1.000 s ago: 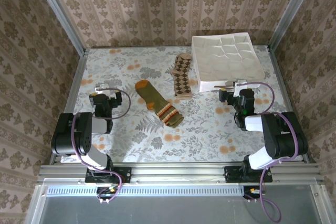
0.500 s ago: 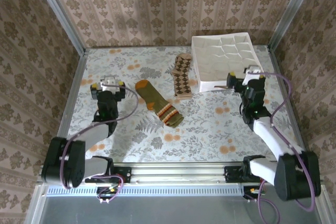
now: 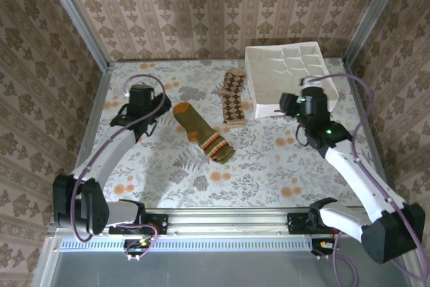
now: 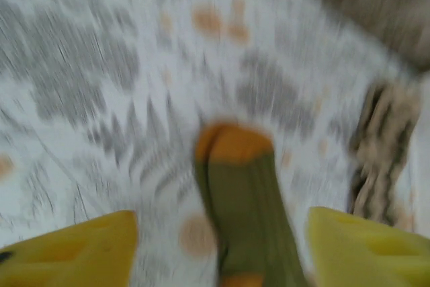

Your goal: Roll the socks

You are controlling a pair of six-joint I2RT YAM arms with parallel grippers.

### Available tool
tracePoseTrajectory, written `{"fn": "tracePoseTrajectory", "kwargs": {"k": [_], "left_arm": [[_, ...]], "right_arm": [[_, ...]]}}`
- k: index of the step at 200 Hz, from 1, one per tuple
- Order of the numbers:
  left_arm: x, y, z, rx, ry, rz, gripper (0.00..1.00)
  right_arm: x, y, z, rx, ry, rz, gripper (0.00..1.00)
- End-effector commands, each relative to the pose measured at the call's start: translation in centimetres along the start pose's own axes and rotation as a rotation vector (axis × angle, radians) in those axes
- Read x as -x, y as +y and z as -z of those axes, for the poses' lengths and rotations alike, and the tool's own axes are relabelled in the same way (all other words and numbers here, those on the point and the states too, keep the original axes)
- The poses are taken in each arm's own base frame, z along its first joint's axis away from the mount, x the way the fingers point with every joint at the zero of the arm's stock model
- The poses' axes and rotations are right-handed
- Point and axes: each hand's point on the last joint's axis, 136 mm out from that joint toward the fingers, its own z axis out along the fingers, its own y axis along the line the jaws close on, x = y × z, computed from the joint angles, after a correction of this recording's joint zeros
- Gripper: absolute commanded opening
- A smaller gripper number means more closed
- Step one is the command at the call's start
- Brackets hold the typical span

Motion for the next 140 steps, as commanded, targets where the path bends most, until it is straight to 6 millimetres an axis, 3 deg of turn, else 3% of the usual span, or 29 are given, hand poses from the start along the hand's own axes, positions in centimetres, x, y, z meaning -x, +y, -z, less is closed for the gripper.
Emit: {"fn": "tracePoseTrajectory", "kwargs": {"k": [1,19,36,57,78,107,140], "left_arm": [[-5.9,0.7,-1.1,0.024,0.268,0.155,0.52],[-7.7,0.6,-2.8,0.021,0.352,0.180,0.48],[-8.0,0.3,-3.9,0.025,0.383,0.173,0.48],[-7.8,-0.4,-5.8,0.011,0.392,0.159,0.46],[-8.3,-0.6,-7.9,0.018,0.434,0.158,0.41],[-8.8,-0.9,-10.3,0.020,0.467,0.156,0.40],[-9.2,-1.7,-12.4,-0.002,0.502,0.139,0.38]], "right_arm": [[-5.6,4.9,-0.2,0.129,0.205,0.158,0.42],[-9.9,9.5,-0.7,0.243,0.298,0.262,0.38],[-13.0,12.8,-1.4,0.335,0.383,0.311,0.32],[-17.1,15.0,-3.2,0.362,0.502,0.341,0.25],[-20.0,15.8,-4.8,0.371,0.578,0.341,0.22],[-23.2,15.3,-6.5,0.332,0.677,0.361,0.20],[-26.5,15.6,-6.3,0.352,0.799,0.372,0.17]]}}
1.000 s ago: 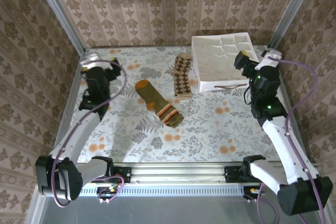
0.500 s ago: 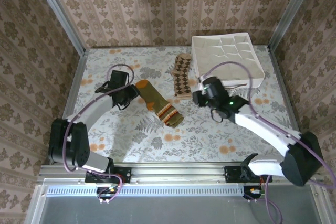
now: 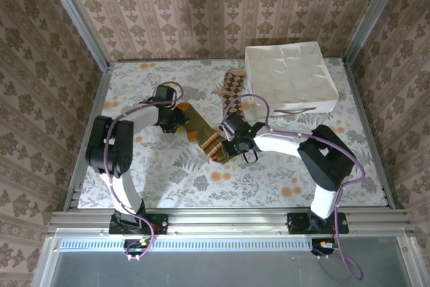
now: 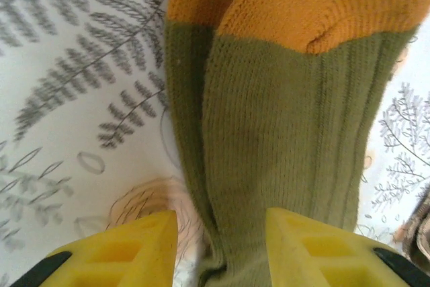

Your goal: Roll the socks

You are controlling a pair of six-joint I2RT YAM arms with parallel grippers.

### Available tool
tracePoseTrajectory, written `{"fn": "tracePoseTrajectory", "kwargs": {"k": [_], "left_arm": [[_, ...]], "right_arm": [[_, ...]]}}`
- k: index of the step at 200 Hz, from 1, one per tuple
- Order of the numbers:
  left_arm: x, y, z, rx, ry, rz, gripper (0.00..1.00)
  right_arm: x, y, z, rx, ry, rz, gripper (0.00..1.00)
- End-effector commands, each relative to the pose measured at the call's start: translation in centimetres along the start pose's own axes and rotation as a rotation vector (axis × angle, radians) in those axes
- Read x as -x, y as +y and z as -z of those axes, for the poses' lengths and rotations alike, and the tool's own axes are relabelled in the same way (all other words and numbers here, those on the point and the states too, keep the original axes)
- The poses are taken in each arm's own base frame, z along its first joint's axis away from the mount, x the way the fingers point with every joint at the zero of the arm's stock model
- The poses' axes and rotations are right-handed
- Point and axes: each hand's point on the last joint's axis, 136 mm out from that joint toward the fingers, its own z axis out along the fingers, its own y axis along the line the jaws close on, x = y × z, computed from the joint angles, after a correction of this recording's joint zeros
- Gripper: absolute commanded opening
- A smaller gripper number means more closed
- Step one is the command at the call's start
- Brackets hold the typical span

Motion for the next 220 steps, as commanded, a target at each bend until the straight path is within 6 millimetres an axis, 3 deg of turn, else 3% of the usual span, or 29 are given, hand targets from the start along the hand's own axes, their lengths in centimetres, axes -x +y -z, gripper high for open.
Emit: {"fn": "tracePoseTrajectory", "kwargs": {"k": [1,52,67,83,99,119,153,171,184,220], "left_arm": [[0.5,-1.9,-0.7,-0.052,0.022,-0.031,0.38],[-0.1,-4.2,-2.8,-0.100,0.070,-0.131,0.38],[-0.5,-4.3,-3.0,-0.098,0.077,-0.139,0.38],[-0.5,-4.1,-2.8,-0.092,0.073,-0.134,0.37],[-0.1,-5.0,-1.7,-0.126,0.037,-0.152,0.39],[0.7,-7.3,0.6,-0.199,-0.010,-0.203,0.46],[0.9,-8.0,5.3,-0.178,-0.056,-0.195,0.50],[-0.8,-7.6,7.4,-0.187,-0.041,-0.145,0.48],[-3.3,-7.3,8.2,-0.186,0.000,-0.125,0.44],[-11.5,-5.6,7.5,-0.173,0.159,-0.080,0.34]], "right_arm": [[-1.1,1.8,-0.7,0.063,0.077,0.001,0.16],[-4.4,7.6,-0.5,0.216,0.155,0.054,0.16],[-4.5,9.2,-0.3,0.233,0.153,0.077,0.16],[-3.9,9.5,0.2,0.212,0.128,0.096,0.16],[-2.6,10.1,1.5,0.235,0.073,0.140,0.19],[-1.2,11.5,4.6,0.283,-0.034,0.277,0.27],[-2.1,9.5,7.1,0.207,-0.181,0.610,0.41],[-4.2,8.9,7.4,0.210,-0.236,0.852,0.49],[-5.1,8.4,7.4,0.191,-0.271,0.989,0.54],[-6.1,8.1,6.3,0.143,-0.281,1.213,0.58]]}}
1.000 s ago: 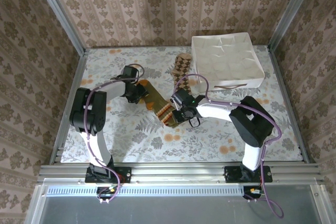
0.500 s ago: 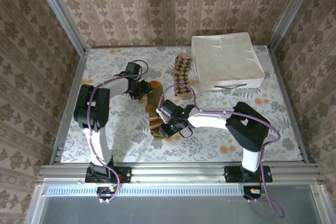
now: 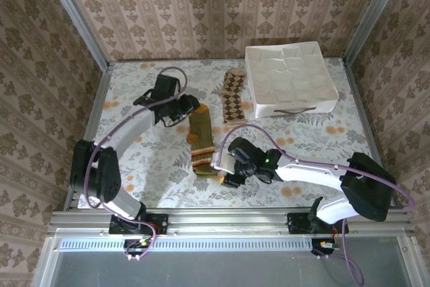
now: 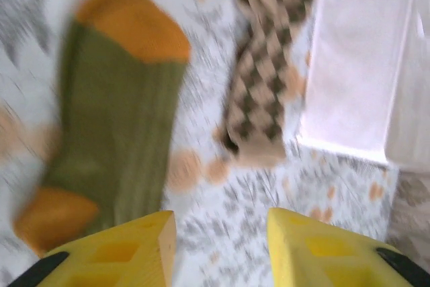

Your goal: Roll the socks

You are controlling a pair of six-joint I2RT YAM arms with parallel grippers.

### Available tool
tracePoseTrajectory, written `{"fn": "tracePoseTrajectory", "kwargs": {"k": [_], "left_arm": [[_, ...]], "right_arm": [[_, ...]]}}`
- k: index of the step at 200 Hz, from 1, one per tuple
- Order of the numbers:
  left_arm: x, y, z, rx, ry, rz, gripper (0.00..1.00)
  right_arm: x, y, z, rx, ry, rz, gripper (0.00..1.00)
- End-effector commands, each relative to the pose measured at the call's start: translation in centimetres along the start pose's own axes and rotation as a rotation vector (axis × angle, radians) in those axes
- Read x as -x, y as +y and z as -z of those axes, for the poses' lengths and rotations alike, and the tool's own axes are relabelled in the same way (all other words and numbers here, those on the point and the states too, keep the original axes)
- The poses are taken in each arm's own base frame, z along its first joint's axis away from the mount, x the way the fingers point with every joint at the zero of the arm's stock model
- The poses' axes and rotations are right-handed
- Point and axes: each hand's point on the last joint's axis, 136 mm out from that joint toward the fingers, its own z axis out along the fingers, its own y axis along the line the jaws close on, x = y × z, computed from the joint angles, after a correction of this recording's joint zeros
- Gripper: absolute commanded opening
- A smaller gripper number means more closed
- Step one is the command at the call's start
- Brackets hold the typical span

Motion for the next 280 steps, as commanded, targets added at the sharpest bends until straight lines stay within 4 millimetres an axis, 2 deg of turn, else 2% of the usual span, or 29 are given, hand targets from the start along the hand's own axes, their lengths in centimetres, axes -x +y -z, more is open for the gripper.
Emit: {"fn": "tracePoseTrajectory", "kwargs": {"k": [1,20,36,53,93,141,161,179,213,251,280], "left_arm": [[-6.9,3.2,-1.3,0.089,0.172,0.127,0.34],[-9.2,4.8,-1.7,0.105,0.195,0.190,0.23],[-10.3,6.1,-2.1,0.115,0.206,0.243,0.16],[-11.2,6.6,-2.8,0.085,0.227,0.295,0.11],[-13.4,9.1,-3.3,0.129,0.283,0.329,0.08],[-15.0,11.7,-3.0,0.188,0.313,0.309,0.07],[-14.9,13.0,-2.3,0.227,0.316,0.289,0.07],[-14.1,14.2,-1.3,0.261,0.293,0.269,0.07],[-12.2,15.0,-0.2,0.238,0.268,0.281,0.08],[-11.1,14.7,0.2,0.228,0.261,0.264,0.08],[-10.7,13.6,0.5,0.209,0.258,0.253,0.08]], "right_arm": [[1.0,-0.8,-0.4,-0.063,-0.018,0.262,0.58],[1.4,-0.8,-1.4,-0.076,-0.018,0.308,0.58],[1.5,-0.6,-2.6,-0.068,-0.004,0.323,0.57],[1.5,-0.2,-3.8,-0.063,0.017,0.340,0.55],[2.0,-1.3,-5.6,-0.153,0.033,0.365,0.53],[2.6,-2.1,-5.9,-0.218,0.041,0.393,0.52],[3.0,-2.1,-5.8,-0.223,0.035,0.396,0.50],[3.8,-1.7,-5.4,-0.218,0.018,0.407,0.51],[4.9,-0.4,-4.3,-0.184,-0.036,0.380,0.61],[4.8,0.5,-5.2,-0.134,-0.034,0.379,0.62],[4.2,-1.0,-6.7,-0.201,0.022,0.400,0.60]]}}
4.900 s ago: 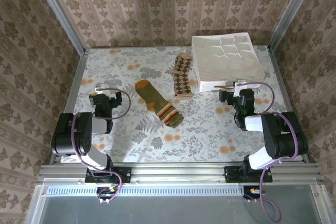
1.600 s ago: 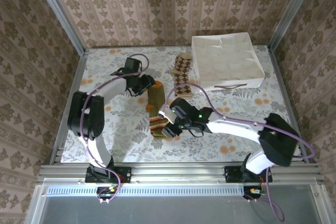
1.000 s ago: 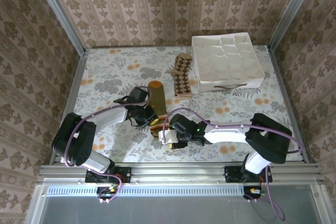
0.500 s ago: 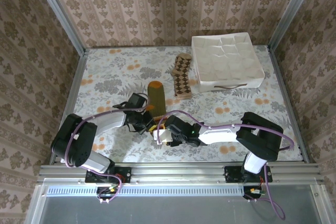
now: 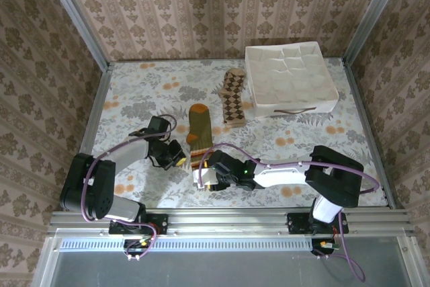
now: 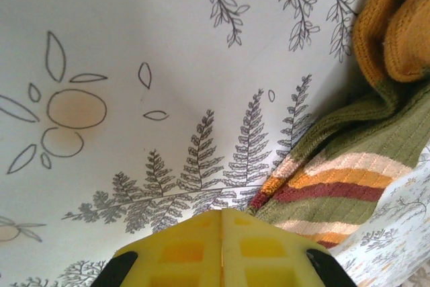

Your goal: Roll the socks

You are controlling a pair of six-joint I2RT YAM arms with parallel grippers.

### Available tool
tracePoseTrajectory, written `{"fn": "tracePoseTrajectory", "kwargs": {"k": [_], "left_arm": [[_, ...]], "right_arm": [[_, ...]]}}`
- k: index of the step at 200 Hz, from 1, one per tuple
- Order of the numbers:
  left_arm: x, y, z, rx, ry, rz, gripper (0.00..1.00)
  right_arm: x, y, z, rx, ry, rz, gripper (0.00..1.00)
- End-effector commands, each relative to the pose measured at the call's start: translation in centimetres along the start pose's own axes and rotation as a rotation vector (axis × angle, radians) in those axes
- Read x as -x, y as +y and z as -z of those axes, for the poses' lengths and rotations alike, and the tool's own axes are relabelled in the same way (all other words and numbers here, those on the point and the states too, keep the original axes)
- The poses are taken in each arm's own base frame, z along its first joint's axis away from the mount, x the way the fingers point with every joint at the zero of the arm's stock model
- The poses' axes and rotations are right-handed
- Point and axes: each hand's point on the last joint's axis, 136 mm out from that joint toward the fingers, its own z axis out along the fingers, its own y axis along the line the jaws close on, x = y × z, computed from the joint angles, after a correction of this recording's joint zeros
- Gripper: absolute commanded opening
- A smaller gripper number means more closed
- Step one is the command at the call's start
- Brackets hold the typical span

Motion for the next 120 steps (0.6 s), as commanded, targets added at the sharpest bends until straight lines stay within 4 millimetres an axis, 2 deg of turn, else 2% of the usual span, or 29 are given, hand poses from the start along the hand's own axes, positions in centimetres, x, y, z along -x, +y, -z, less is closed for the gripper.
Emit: {"fn": "tracePoseTrajectory", "kwargs": {"k": [1,24,54,101,120], "left_arm": [[-0.2,-1.5,1.0,-0.024,0.005,-0.049,0.08],[-0.6,-2.2,1.5,-0.041,-0.004,-0.050,0.08],[-1.0,-2.8,2.2,-0.066,-0.019,-0.044,0.08],[-1.0,-2.6,3.1,-0.094,-0.038,-0.023,0.08],[-0.6,-2.3,3.6,-0.099,-0.049,-0.012,0.08]], "right_arm": [[0.3,-0.9,-1.3,-0.039,0.026,0.019,0.60],[0.1,-1.0,-2.2,-0.045,0.040,0.024,0.53],[-0.1,-1.2,-2.7,-0.055,0.057,-0.009,0.33],[1.7,-1.3,-1.4,0.000,0.022,-0.074,0.02],[2.9,-0.8,-0.6,0.088,-0.003,-0.140,0.00]]}}
